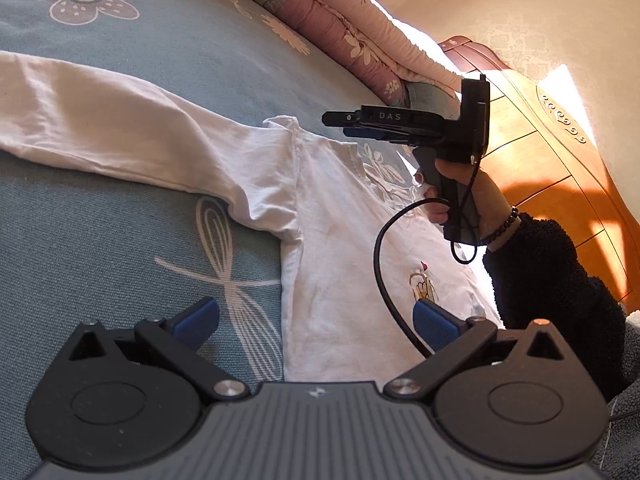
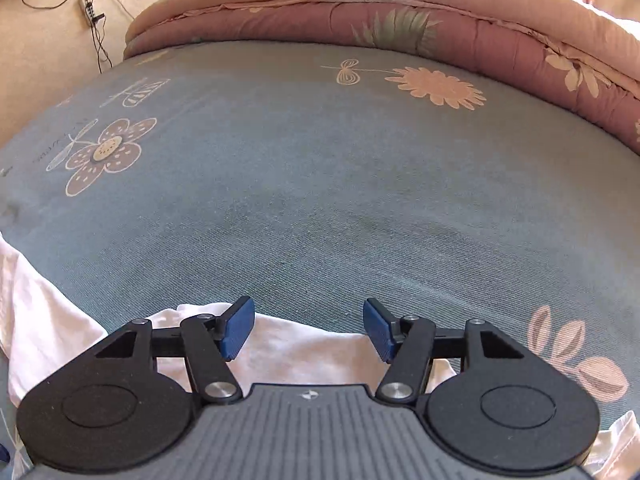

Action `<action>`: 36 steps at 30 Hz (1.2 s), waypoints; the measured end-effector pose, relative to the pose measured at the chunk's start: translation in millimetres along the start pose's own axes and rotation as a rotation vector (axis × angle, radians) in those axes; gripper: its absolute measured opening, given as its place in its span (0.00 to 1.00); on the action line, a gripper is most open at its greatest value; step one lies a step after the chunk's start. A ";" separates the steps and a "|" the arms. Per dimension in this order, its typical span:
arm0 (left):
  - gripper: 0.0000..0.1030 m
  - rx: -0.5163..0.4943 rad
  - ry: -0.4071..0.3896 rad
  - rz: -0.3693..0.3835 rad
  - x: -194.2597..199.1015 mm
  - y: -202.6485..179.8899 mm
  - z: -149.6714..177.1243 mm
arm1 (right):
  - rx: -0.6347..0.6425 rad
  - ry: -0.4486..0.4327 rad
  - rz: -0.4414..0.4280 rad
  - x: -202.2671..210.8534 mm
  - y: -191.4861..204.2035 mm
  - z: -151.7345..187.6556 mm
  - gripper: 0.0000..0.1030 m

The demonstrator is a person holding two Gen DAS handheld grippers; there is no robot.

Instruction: Fold clothes

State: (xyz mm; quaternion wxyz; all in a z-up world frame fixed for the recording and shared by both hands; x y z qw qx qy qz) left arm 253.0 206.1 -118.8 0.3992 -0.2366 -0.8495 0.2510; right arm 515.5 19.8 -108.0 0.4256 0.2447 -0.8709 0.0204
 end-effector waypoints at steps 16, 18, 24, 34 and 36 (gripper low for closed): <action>0.99 -0.290 0.036 0.045 -144.1 -88.0 -83.1 | -0.004 -0.003 0.194 110.0 -143.1 129.5 0.81; 0.99 -0.308 0.044 -0.037 -172.8 -81.9 -86.2 | -0.048 -0.025 0.204 99.4 -156.1 126.9 0.88; 0.99 -0.214 -0.027 -0.167 -187.9 -54.4 -105.9 | -0.135 -0.036 0.240 80.4 -178.9 108.9 1.00; 0.98 -0.176 -0.055 -0.172 -111.1 -80.5 -97.0 | -0.098 -0.028 0.149 157.0 -122.5 139.5 1.00; 0.98 -0.150 -0.055 -0.162 -89.7 -77.6 -80.6 | -0.061 -0.038 0.127 182.7 -95.2 157.2 1.00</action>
Point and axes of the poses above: each gripper's, at about its wrist camera, not at the fingertips, and x roughly against the way its jaws point, y to its left, z to its underside, the point moved 3 cm from there along -x, roughly the way its jaws point, and after that the axes turned 4 degrees about -x, right-handed, at the moved point
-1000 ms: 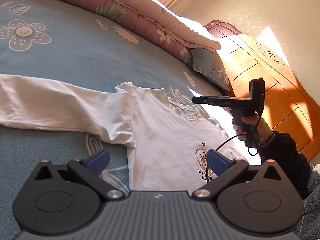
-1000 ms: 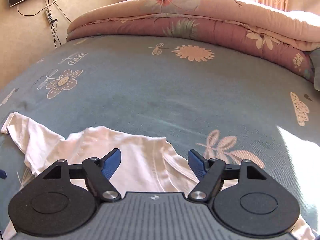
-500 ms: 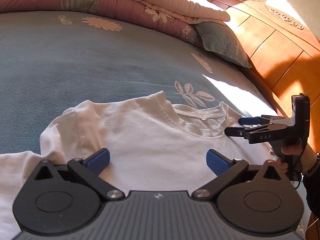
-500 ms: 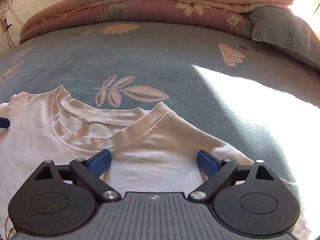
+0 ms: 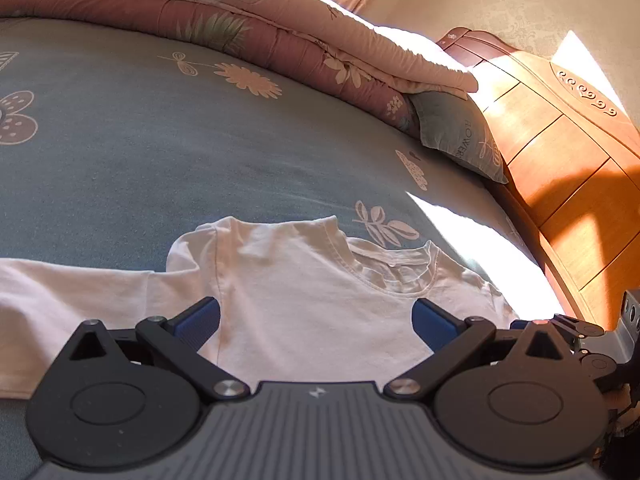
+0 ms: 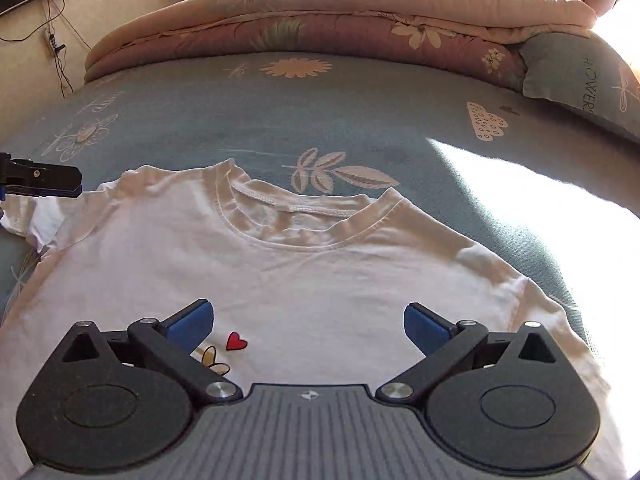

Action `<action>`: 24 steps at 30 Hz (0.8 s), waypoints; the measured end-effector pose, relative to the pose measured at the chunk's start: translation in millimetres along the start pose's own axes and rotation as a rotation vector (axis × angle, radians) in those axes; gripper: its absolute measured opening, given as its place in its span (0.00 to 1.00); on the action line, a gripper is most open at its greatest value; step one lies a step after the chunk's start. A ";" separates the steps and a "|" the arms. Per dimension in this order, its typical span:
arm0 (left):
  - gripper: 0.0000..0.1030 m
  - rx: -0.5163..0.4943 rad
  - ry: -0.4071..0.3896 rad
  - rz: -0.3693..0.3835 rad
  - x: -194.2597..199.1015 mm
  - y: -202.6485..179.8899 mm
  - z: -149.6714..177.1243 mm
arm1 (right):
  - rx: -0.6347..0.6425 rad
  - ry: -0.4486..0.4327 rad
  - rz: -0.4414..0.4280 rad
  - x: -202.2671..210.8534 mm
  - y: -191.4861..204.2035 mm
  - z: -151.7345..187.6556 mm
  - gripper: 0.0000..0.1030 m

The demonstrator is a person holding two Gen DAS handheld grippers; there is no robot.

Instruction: Fold clothes

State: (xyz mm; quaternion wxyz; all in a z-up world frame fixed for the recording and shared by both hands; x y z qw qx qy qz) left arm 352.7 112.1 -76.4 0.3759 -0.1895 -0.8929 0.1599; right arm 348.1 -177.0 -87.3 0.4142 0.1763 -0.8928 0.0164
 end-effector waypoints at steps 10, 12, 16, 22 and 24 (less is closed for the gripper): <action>0.99 0.151 -0.005 0.049 30.9 32.3 78.8 | -0.096 0.053 -0.123 52.4 90.5 81.0 1.00; 0.99 0.213 -0.018 0.056 45.3 39.7 82.1 | -0.116 0.078 -0.120 50.5 98.5 89.3 1.00; 0.99 0.231 -0.089 0.027 88.7 58.6 81.2 | -0.169 0.137 -0.097 38.2 103.0 104.9 1.00; 0.99 0.419 -0.223 -0.060 161.4 140.5 83.7 | -0.168 0.130 -0.065 27.4 105.4 112.0 1.00; 0.99 0.498 -0.271 -0.080 180.6 169.2 89.4 | -0.135 0.139 -0.042 24.4 109.7 110.6 1.00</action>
Point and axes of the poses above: each gripper's, at about its wrist camera, not at the fingertips, and x roughly against the way its jaws point, y to its left, z to its underside, the point moved 3 cm from there along -x, roughly the way its jaws point, and after that the axes turned 4 degrees about -x, right-handed, at the moved point
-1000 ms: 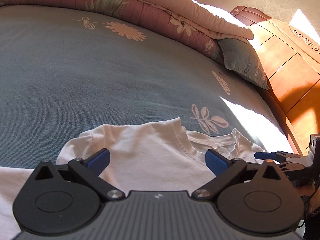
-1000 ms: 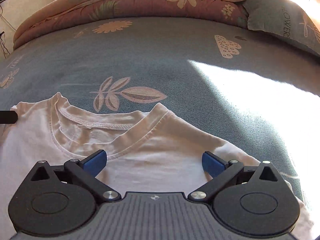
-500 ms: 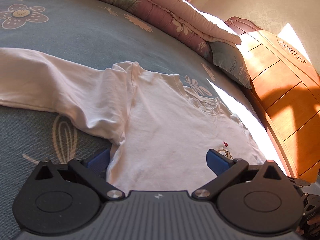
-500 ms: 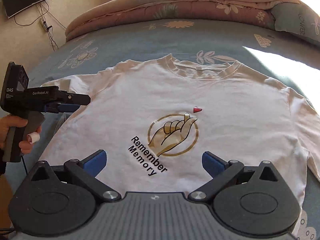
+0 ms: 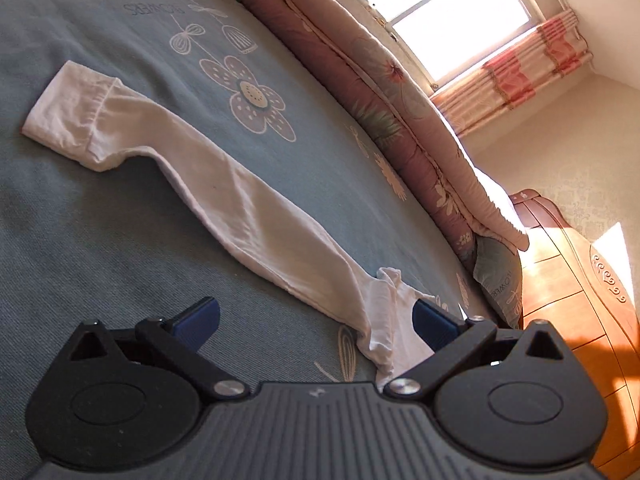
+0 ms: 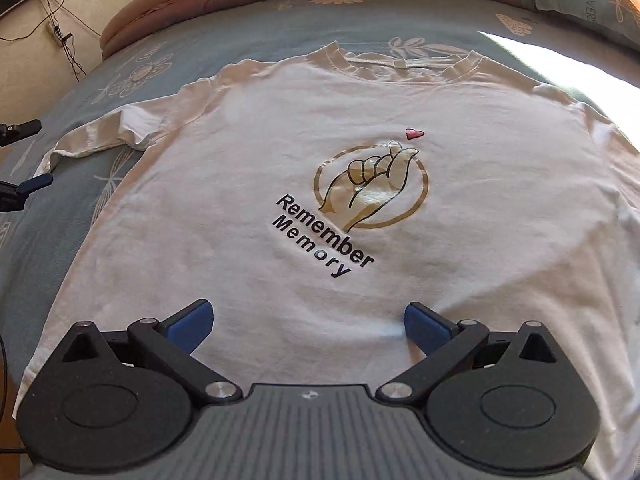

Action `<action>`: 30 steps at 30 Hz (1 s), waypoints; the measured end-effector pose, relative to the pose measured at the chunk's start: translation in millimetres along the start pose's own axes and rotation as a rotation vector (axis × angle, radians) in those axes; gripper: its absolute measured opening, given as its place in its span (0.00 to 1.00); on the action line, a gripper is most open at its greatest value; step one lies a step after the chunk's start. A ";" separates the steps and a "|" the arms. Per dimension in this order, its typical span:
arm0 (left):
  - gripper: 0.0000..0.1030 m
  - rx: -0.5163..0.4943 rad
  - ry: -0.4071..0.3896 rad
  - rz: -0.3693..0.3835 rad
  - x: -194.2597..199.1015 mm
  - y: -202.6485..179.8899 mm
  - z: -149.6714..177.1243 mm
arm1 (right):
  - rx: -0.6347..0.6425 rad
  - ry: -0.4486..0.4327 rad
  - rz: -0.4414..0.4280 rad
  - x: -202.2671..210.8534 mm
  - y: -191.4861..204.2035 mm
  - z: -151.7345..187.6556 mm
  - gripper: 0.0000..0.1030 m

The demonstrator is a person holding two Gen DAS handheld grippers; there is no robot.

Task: Fold clothes
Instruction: 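Lower the left gripper onto the other sleeve cuff and close on it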

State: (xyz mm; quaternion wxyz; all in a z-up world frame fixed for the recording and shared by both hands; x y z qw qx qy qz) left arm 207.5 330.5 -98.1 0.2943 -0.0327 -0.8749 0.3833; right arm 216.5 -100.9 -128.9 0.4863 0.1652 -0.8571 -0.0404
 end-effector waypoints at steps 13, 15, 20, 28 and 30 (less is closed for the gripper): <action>0.99 0.371 -0.201 -0.085 -33.6 67.7 -62.1 | 0.091 -0.005 0.037 -6.3 4.3 -2.0 1.00; 0.99 0.384 -0.213 -0.095 -45.6 66.7 -71.3 | 0.098 -0.011 0.035 -6.1 3.9 -1.7 1.00; 0.99 0.413 -0.275 -0.119 -59.9 64.2 -81.8 | 0.095 -0.027 0.029 -6.3 2.7 -2.0 1.00; 0.86 0.409 -0.369 -0.192 -52.9 80.5 -82.9 | 0.090 -0.037 0.005 -4.1 -1.0 -1.3 1.00; 0.85 0.413 -0.375 -0.189 -50.3 85.5 -84.9 | 0.079 -0.045 -0.004 -3.4 -2.3 -0.8 1.00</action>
Point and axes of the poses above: each gripper's, at about its wrist camera, not at the fingertips, and x roughly against the way its jaws point, y to its left, z to its underside, the point moved 3 cm from there along -x, roughly the way its jaws point, and after that the axes turned 4 degrees about -x, right-handed, at the moved point
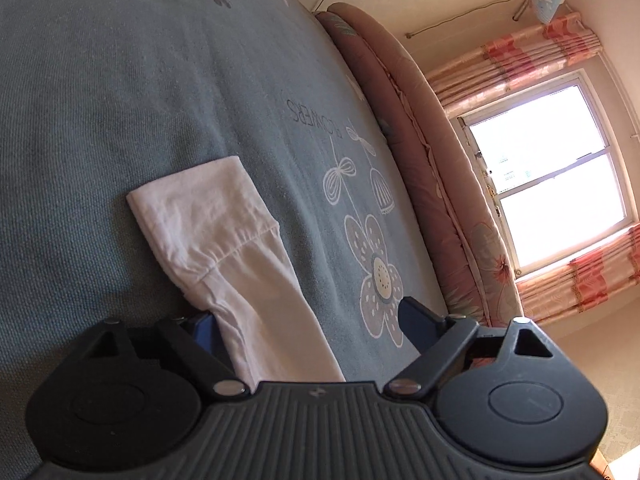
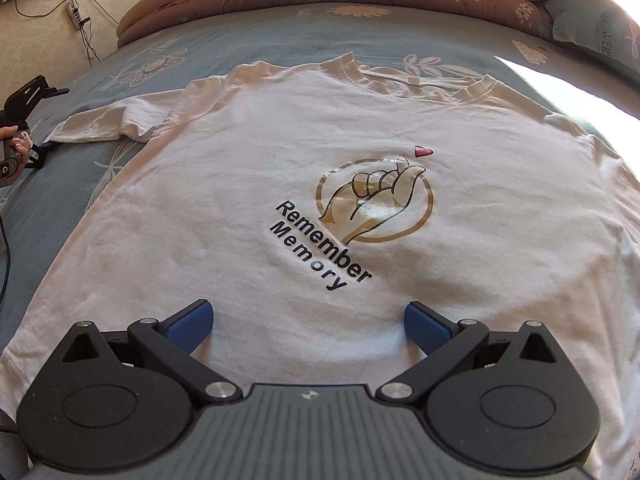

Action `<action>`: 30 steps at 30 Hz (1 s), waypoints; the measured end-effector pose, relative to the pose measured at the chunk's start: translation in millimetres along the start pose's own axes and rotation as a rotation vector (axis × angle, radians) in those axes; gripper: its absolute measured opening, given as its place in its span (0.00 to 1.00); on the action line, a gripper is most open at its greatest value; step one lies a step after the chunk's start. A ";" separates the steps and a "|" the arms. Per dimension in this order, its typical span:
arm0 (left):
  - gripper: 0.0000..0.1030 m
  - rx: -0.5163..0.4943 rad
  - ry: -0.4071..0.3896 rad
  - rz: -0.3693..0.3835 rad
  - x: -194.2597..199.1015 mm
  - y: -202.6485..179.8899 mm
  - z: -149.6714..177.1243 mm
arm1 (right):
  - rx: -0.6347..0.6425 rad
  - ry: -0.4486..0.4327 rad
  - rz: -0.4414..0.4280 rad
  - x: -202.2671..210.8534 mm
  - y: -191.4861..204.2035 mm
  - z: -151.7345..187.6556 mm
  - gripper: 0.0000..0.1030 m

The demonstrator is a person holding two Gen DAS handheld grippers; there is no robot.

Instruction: Fold clothes

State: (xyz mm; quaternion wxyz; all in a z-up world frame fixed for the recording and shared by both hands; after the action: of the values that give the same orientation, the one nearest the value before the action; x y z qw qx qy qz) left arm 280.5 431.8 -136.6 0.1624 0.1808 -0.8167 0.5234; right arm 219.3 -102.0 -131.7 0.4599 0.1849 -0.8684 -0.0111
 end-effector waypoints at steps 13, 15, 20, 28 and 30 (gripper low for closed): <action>0.08 0.073 0.043 -0.050 6.1 46.9 -7.1 | -0.016 -0.016 0.001 0.4 0.1 0.9 1.00; 0.07 0.053 0.041 -0.081 11.4 40.7 -9.0 | -0.022 -0.010 0.004 0.3 0.2 -0.1 1.00; 0.03 0.009 0.031 -0.061 38.8 28.6 -9.4 | -0.034 -0.005 0.000 0.0 -1.3 -1.0 1.00; 0.03 -0.069 0.094 -0.113 64.4 43.2 -11.7 | -0.035 -0.001 0.015 -0.7 0.7 -1.1 1.00; 0.03 -0.060 0.120 -0.137 65.8 53.6 -10.8 | -0.030 0.002 0.020 -0.9 1.4 -1.1 1.00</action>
State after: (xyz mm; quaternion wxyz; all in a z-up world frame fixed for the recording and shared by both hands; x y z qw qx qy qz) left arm 198.3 454.1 -145.0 0.2521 0.1996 -0.8064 0.4963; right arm 220.2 -100.2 -131.5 0.4635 0.1694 -0.8696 -0.0196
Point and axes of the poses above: each gripper's, at about its wrist camera, not at the fingertips, and x roughly against the way its jaws point, y to its left, z to its underside, the point moved 3 cm from there along -x, roughly the way its jaws point, and after that the axes turned 4 degrees about -x, right-handed, at the moved point
